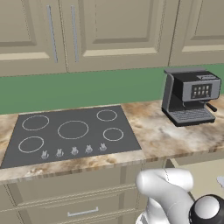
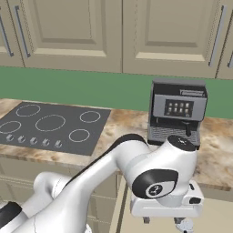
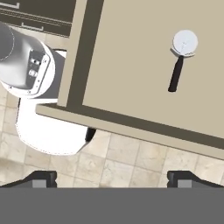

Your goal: Take the pizza cutter from the drawer on the right and place it on the dining counter for cutting.

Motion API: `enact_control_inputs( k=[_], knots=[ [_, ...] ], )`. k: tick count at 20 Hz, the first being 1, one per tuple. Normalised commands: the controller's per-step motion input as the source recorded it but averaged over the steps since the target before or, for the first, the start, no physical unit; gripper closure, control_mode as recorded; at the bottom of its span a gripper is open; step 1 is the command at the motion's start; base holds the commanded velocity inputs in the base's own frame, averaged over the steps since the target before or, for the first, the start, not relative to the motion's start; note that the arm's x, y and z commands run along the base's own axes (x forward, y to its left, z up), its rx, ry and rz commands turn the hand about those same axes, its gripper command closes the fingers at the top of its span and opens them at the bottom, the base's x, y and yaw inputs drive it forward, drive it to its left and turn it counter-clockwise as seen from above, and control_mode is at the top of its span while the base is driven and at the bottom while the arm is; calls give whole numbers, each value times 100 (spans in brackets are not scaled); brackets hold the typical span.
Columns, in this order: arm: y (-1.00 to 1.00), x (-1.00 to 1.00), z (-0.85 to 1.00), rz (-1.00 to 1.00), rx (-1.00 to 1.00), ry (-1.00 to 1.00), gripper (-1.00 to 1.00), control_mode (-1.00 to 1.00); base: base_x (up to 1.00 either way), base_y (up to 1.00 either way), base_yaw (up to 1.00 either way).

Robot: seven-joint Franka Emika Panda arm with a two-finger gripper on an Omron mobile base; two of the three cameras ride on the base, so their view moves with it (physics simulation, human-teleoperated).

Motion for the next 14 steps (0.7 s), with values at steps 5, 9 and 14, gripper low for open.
enact_control_inputs(
  k=[5,9,14],
  knots=[
    [0,8,-14,0,0,0,-100,-100,0,0,0],
    [0,9,-14,0,0,0,-100,-100,0,0,0],
    [-1,6,-9,0,1,0,-100,-100,0,0,0]
  ],
)
